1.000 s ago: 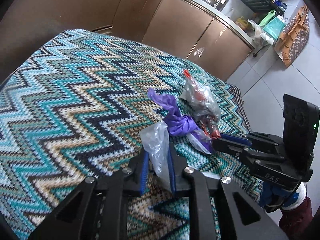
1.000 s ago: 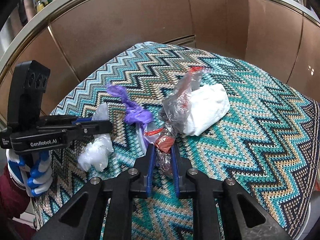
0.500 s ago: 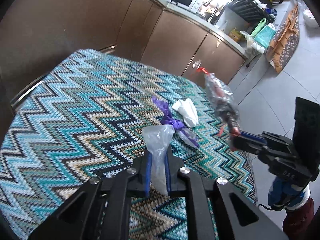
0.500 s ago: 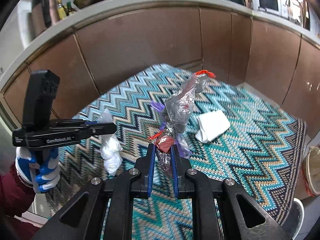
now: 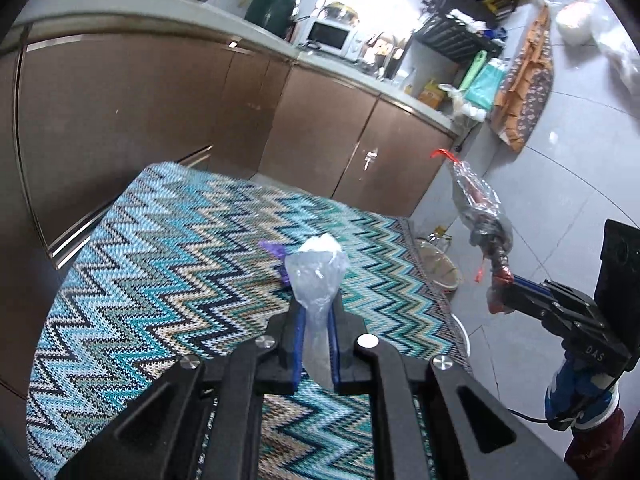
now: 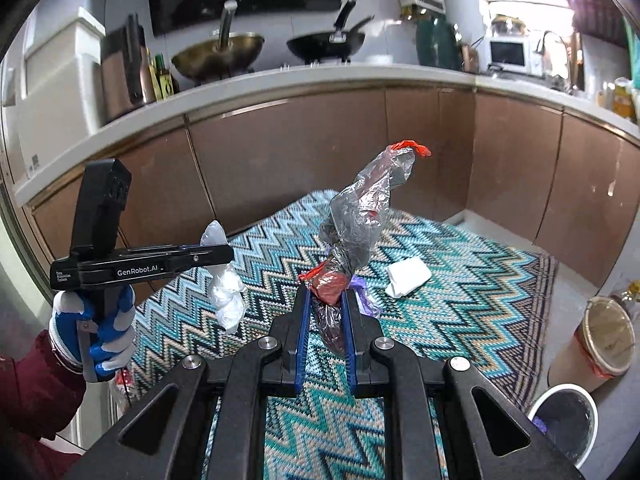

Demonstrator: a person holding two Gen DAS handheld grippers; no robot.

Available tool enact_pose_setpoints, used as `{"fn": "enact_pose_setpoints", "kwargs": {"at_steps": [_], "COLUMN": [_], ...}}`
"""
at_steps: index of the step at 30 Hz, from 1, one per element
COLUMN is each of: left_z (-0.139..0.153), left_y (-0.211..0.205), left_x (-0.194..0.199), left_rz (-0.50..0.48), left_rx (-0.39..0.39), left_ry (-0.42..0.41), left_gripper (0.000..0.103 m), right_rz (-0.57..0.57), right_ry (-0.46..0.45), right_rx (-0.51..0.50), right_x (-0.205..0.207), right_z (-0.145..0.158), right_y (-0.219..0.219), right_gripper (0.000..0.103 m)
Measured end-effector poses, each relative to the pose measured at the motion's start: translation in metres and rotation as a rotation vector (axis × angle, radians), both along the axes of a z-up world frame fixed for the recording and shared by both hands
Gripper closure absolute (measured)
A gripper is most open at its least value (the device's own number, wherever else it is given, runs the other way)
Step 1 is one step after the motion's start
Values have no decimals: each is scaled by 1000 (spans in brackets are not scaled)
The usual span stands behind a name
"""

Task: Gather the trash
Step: 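Grasp clear plastic bag with left tool while right tool grasps dark wrapped bag, then carry the clear bag and dark wrapped bag over the white-rimmed bin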

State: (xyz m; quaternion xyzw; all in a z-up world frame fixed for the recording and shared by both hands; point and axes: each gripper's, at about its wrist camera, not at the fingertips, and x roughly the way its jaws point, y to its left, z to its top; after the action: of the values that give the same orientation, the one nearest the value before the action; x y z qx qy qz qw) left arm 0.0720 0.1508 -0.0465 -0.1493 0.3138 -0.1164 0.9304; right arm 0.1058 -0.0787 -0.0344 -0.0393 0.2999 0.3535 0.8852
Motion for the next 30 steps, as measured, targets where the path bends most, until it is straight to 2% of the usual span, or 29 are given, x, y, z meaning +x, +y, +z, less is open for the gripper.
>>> {"fn": "enact_pose_setpoints", "kwargs": {"at_steps": [9, 18, 24, 30], "left_z": [48, 88, 99, 91], "left_y": [-49, -138, -216, -290], "left_x": [-31, -40, -18, 25], "left_rz": [-67, -184, -300, -388], "left_rx": [63, 120, 156, 175], "left_ry": [-84, -143, -146, -112], "left_gripper": [94, 94, 94, 94], "right_rz": [-109, -225, -342, -456], "right_ry": [-83, -113, -108, -65], "right_rx": [64, 134, 173, 185], "right_x": [-49, -76, -87, -80], "right_z": [28, 29, 18, -6], "right_y": [-66, -142, -196, -243], "right_gripper": [88, 88, 88, 88]}}
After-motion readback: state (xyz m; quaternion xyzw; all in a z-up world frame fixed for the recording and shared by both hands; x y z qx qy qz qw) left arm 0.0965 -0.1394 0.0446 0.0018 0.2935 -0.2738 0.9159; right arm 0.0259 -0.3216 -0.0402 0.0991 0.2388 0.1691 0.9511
